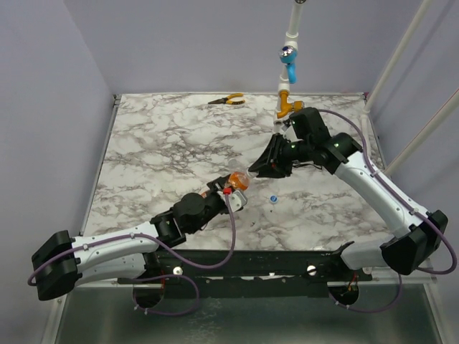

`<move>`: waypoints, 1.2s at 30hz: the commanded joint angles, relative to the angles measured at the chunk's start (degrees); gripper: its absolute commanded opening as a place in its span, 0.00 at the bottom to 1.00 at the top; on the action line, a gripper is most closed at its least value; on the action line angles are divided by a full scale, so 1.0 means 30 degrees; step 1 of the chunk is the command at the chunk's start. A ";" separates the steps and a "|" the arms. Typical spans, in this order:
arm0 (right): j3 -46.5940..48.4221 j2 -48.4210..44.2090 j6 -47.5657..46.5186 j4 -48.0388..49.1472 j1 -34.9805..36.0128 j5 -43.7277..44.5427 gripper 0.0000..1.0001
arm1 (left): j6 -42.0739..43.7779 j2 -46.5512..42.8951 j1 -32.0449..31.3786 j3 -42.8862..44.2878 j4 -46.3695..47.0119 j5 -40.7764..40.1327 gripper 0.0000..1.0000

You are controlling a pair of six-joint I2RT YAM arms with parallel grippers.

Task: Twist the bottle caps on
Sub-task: Screw the bottle cap onto the plastic bottle.

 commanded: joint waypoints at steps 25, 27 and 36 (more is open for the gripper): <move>0.5369 0.2689 -0.1737 -0.4190 0.0473 0.2723 0.39 | 0.0130 0.3380 -0.0635 -0.0472 1.0753 0.2095 0.37; 0.5529 0.2741 -0.1821 -0.4289 0.0466 0.2895 0.39 | 0.0104 0.3572 -0.0635 -0.0412 1.0757 0.2060 0.37; 0.6183 0.2741 -0.2214 -0.4600 0.0473 0.3847 0.44 | -0.0189 0.4241 -0.0627 -0.0273 1.0786 0.1837 0.37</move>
